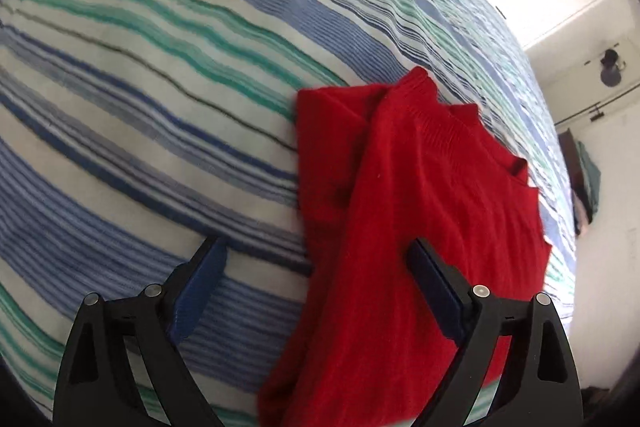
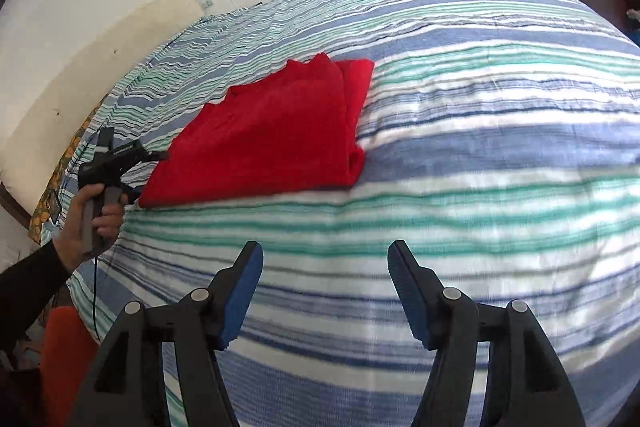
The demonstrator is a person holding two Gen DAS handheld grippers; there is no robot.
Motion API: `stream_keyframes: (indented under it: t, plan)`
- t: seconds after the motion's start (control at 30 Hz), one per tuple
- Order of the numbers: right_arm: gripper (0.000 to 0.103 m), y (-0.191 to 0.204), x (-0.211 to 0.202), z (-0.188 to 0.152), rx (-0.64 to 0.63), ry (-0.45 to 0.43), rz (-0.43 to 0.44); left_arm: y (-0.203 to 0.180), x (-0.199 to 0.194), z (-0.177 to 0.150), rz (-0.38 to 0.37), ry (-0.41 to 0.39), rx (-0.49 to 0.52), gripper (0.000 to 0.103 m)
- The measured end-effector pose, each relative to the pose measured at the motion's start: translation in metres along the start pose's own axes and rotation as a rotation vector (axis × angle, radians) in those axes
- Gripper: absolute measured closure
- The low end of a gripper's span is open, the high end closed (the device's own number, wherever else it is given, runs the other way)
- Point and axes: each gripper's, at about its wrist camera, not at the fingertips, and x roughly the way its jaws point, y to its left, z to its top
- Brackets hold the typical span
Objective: Fold small clothes
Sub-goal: 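Grasp the folded sweater's edge with the left tool while the right tool grasps it too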
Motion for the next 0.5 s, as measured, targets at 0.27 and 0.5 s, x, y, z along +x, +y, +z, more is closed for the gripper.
stream_keyframes:
  t: [0.27, 0.5]
  plan:
    - [0.038, -0.008, -0.009, -0.022, 0.052, -0.036, 0.036, -0.074, -0.051, 0.003, 0.071, -0.06, 0.089, 0.097]
    - [0.038, -0.025, -0.021, -0.018, 0.089, -0.106, 0.053, -0.25, -0.07, -0.049, 0.004, -0.119, 0.457, 0.097]
